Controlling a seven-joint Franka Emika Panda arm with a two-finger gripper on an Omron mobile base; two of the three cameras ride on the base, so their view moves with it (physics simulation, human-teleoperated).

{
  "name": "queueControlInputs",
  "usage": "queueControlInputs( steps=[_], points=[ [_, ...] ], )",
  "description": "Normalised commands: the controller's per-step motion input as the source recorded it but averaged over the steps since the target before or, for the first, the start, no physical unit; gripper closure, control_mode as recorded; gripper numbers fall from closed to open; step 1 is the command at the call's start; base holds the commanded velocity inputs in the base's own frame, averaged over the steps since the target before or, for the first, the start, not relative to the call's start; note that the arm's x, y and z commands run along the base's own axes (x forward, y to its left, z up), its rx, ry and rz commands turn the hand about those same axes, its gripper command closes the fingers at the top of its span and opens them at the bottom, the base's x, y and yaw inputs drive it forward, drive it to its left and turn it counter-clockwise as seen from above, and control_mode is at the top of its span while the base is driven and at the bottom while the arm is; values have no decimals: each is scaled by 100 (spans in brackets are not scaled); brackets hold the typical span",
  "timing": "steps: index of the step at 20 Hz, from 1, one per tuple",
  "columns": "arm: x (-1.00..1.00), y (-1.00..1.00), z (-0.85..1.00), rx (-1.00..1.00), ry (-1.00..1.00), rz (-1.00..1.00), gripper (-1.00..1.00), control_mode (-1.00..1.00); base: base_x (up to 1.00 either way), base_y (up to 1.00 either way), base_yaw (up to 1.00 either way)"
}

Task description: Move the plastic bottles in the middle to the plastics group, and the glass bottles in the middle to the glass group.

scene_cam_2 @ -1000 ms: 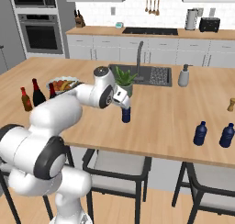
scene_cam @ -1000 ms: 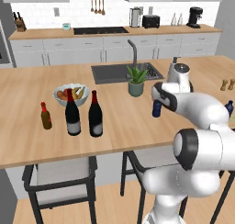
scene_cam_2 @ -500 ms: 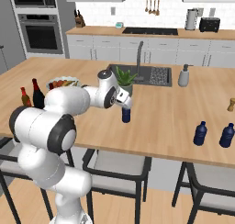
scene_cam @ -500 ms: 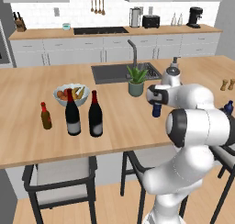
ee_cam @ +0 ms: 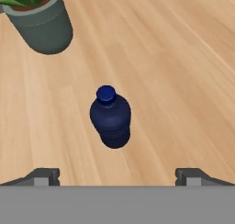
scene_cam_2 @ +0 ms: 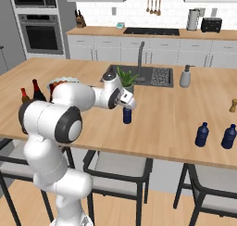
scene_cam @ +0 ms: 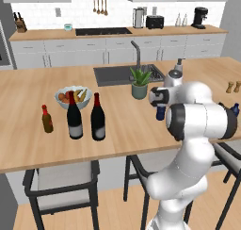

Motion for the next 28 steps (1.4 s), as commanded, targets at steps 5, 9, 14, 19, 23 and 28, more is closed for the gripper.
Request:
queueControlInputs(
  steps=[5,9,14,19,23,28],
  points=[
    [30,-1,-19,-1,0,0,-100,-100,0,0,0],
    [20,-5,-20,-1,0,0,-100,-100,0,0,0],
    [20,-11,-20,-1,0,0,-100,-100,0,0,0],
    [19,-6,-21,-3,0,0,-100,-100,0,0,0],
    [16,-3,-21,0,0,0,-100,-100,0,0,0],
    [24,0,-10,0,0,0,-100,-100,0,0,0]
  ],
)
